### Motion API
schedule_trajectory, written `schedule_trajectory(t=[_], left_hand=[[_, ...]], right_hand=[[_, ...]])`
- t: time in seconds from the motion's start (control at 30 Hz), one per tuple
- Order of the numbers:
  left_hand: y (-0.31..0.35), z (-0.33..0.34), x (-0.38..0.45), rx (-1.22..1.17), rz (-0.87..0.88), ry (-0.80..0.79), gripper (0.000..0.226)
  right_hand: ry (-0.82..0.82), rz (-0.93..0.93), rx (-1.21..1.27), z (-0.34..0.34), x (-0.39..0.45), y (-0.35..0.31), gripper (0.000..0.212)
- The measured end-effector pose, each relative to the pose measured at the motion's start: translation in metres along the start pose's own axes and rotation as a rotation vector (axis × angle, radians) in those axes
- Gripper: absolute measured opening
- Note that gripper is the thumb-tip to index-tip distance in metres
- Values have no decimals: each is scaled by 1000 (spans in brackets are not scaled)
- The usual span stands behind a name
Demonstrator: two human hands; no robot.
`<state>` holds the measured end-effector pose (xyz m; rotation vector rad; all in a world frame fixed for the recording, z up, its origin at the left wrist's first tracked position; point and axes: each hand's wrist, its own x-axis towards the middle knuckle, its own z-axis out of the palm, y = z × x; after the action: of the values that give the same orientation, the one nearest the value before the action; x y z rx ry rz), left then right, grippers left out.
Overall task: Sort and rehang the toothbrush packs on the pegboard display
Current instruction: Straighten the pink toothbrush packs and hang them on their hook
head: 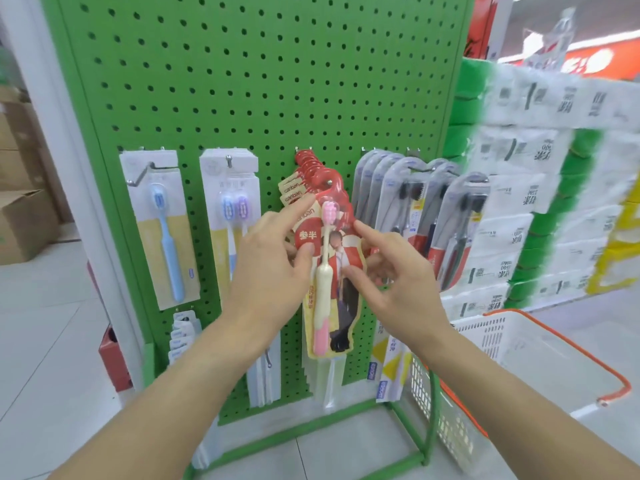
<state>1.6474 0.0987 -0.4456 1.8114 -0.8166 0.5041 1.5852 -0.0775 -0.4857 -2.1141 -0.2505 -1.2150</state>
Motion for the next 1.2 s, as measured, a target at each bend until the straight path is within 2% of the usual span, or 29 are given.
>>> schedule_trajectory(t=[0.2, 0.33, 0.4, 0.47, 0.57, 0.7, 0.77, 0.87, 1.07, 1.2], left_hand=[[-12, 4, 12, -21, -25, 9, 47], [-13, 5, 14, 33, 46, 41, 46], [-17, 2, 14, 91, 69, 29, 48], [-23, 0, 15, 148, 96, 15, 52], [-27, -1, 16, 178, 132, 0, 54], [-29, -2, 17, 197, 155, -3, 52], [-29, -2, 18, 204, 161, -4, 53], [-27, 0, 18, 192, 175, -11, 53], [-25, 0, 16, 211, 206, -11, 52], [-19, -2, 15, 225, 202, -17, 50]], right_hand=[[-13, 64, -1, 7, 3, 5, 51], [124, 111, -44, 2, 16, -1, 26], [190, 100, -93, -2, 32, -6, 20], [185, 67, -176, -5, 57, -12, 17], [43, 39, -263, -6, 108, -28, 19], [-411, 117, -548, -1, 163, -48, 23], [-507, 163, -563, 2, 173, -51, 21], [-467, 153, -552, 1, 175, -51, 19], [-256, -9, -602, -16, 166, -47, 22], [-18, -185, -610, -28, 151, -42, 24]])
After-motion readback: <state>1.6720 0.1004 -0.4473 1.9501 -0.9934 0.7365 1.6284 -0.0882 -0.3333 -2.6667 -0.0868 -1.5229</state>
